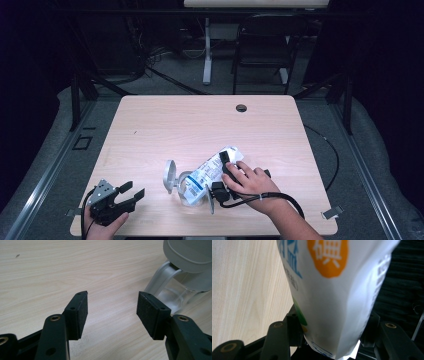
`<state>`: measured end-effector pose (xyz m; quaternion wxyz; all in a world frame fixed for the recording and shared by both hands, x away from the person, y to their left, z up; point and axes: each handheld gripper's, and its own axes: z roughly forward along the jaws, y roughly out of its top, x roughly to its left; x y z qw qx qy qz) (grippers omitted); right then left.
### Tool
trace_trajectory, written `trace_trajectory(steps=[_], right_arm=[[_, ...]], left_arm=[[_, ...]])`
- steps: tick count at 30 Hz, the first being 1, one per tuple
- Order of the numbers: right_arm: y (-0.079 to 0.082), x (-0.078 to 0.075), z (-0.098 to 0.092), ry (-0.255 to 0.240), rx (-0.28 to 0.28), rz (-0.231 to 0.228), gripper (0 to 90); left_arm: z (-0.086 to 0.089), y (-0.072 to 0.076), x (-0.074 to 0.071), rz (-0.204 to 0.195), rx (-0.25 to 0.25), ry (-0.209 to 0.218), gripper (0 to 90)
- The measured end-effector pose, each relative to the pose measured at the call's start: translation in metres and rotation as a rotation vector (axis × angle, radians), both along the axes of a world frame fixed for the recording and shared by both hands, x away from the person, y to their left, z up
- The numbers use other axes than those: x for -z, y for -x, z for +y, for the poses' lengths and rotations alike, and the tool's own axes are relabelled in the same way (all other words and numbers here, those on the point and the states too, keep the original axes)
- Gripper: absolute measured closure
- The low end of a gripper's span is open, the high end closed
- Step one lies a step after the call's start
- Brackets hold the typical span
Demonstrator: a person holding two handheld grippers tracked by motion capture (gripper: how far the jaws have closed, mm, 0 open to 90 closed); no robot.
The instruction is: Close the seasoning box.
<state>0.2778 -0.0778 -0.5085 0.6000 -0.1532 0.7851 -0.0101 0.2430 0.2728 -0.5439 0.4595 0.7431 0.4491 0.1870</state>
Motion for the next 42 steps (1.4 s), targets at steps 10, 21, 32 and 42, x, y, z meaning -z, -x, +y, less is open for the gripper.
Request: trace_trajectory(steps=[10,21,32,42], right_arm=[[0.0002,-0.0002,0.001,0.017,-0.005,-0.012,48.9],[0.0002,-0.0005,0.0014,0.023,-0.002,-0.015,49.2],[0.0008,-0.0019,0.0021,0.037,-0.003,-0.023,49.4],[0.0009,-0.0027,0.0024,0.044,0.001,-0.023,49.6]], left_arm=[[0.0013,0.0003,-0.0012,0.0,-0.003,0.0,42.8],[0.0025,0.0002,-0.0009,0.007,0.0,-0.006,42.8],[0.0018,-0.0005,-0.0007,0.0,-0.003,-0.001,42.8],[0.0025,0.0001,-0.0001,0.007,-0.001,-0.004,42.8]])
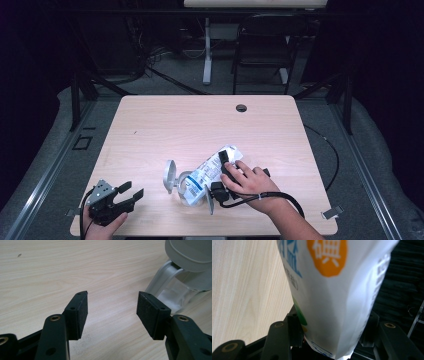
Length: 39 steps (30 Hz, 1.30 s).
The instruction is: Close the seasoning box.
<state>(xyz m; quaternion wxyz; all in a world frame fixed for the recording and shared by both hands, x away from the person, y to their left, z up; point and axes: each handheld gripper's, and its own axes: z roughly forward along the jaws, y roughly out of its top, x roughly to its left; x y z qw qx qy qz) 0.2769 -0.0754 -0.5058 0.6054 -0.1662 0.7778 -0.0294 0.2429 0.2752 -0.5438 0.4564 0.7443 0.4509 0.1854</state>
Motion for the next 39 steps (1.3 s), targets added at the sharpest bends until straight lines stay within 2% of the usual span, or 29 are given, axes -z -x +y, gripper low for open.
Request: trace_trajectory(steps=[12,19,21,39], right_arm=[[-0.0011,0.0005,-0.0007,-0.011,-0.009,-0.001,50.0],[-0.0011,0.0004,-0.0005,-0.007,-0.009,-0.003,50.0],[-0.0005,-0.0002,-0.0001,0.007,-0.005,-0.008,50.2],[-0.0018,0.0004,-0.0003,0.006,-0.013,-0.015,50.3]], left_arm=[[-0.0002,-0.0005,0.0,-0.003,0.0,0.002,42.8],[-0.0002,-0.0008,0.0002,-0.003,-0.001,0.005,42.8],[-0.0004,-0.0009,0.0006,-0.005,0.0,0.009,42.8],[0.0003,-0.0012,0.0008,-0.004,-0.002,0.011,42.8]])
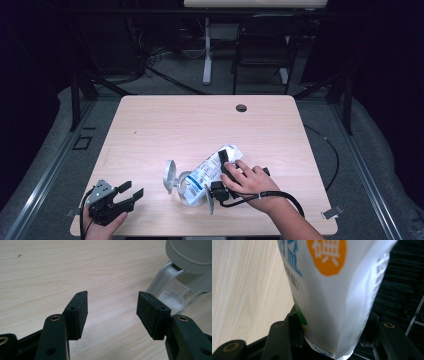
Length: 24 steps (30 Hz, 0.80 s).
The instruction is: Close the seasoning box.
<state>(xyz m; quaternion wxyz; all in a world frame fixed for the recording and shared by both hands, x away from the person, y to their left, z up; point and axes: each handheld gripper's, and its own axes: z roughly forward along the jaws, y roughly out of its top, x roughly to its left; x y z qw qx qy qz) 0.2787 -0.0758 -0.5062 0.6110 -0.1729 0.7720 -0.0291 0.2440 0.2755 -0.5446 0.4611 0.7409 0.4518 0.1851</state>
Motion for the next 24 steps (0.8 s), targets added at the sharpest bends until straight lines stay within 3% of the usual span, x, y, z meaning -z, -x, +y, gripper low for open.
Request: trace_trajectory(steps=[24], right_arm=[[-0.0001,0.0002,0.0001,0.009,-0.008,-0.004,50.9]], left_arm=[[-0.0007,-0.0005,0.0003,-0.003,0.002,0.004,42.8]])
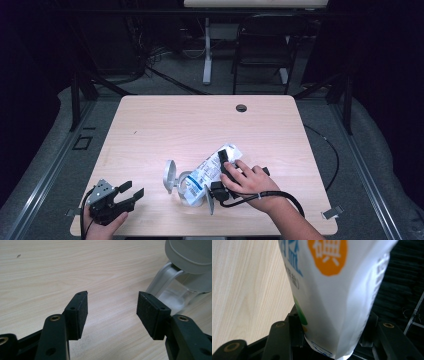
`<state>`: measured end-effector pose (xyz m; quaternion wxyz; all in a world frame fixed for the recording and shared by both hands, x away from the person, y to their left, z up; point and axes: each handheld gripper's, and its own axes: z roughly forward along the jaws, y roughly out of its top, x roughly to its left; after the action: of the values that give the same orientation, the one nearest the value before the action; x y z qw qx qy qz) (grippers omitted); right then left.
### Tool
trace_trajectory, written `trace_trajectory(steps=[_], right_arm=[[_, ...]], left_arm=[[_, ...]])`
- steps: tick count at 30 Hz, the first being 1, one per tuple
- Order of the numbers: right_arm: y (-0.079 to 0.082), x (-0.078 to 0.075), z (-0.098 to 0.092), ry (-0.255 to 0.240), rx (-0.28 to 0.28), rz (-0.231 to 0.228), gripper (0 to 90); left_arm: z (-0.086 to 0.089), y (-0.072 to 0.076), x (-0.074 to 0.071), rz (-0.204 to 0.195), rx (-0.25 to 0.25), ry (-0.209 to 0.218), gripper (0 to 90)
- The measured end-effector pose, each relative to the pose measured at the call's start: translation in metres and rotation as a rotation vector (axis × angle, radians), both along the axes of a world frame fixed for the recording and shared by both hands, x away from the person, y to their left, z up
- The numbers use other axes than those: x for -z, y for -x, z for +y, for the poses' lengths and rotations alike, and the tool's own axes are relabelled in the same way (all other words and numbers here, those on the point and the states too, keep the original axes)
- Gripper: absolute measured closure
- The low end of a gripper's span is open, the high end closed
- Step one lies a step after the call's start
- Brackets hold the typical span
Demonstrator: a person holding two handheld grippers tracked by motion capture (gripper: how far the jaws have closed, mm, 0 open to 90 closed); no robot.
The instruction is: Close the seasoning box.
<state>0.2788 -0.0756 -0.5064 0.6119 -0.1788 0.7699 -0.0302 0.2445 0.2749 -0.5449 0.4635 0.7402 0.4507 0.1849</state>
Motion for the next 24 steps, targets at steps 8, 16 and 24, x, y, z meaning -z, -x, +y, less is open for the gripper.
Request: trace_trajectory(steps=[8,16,24], right_arm=[[0.0,-0.0002,0.0,0.003,-0.006,-0.001,51.2],[0.0001,-0.0002,0.0002,0.012,-0.006,-0.005,51.3],[0.0008,-0.0005,0.0006,0.022,-0.006,-0.015,51.5]], left_arm=[[0.0,0.0005,0.0001,0.003,-0.001,-0.002,42.8],[0.0001,0.0003,-0.0002,0.003,-0.002,-0.002,42.8],[0.0017,0.0007,-0.0013,0.002,-0.002,-0.008,42.8]])
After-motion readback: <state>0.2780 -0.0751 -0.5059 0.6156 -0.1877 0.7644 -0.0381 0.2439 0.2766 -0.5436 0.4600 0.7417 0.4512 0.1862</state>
